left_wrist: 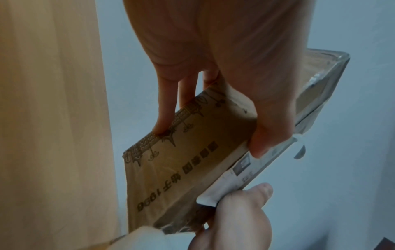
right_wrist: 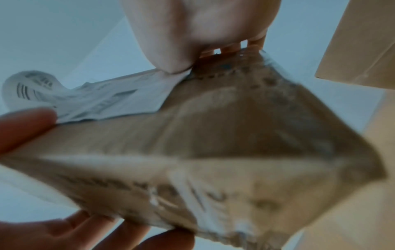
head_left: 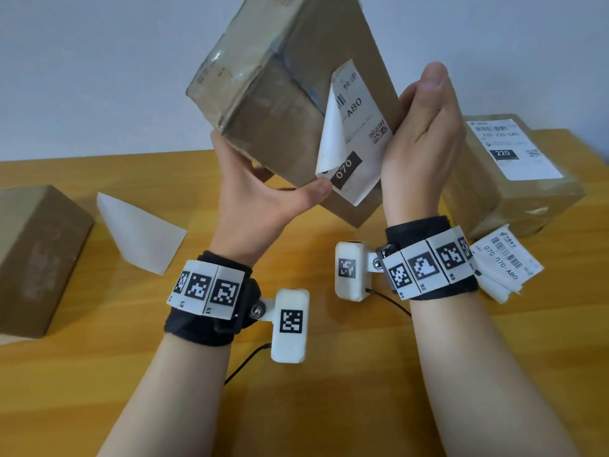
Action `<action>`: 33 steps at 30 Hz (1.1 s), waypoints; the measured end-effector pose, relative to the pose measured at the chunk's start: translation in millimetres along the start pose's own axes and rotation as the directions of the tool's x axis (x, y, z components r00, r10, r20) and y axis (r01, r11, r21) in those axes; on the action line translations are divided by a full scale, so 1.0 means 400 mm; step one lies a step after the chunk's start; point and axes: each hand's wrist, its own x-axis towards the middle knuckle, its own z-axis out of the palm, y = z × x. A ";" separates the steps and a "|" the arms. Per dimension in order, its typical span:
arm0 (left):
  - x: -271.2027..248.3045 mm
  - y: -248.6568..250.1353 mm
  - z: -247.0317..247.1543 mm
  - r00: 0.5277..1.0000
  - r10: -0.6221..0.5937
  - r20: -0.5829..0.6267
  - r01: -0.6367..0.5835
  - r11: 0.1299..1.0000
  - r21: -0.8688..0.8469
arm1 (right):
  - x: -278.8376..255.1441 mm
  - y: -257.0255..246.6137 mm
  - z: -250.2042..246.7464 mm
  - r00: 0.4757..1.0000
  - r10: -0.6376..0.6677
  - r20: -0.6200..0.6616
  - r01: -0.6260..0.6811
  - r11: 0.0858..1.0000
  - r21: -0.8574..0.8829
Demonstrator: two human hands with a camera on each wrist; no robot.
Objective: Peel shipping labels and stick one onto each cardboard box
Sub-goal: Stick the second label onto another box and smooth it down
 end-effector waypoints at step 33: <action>0.004 0.077 -0.009 0.982 -0.187 0.029 0.189 0.965 -0.181 | 0.011 -0.014 -0.007 0.791 0.402 0.461 -0.416 0.906 -0.077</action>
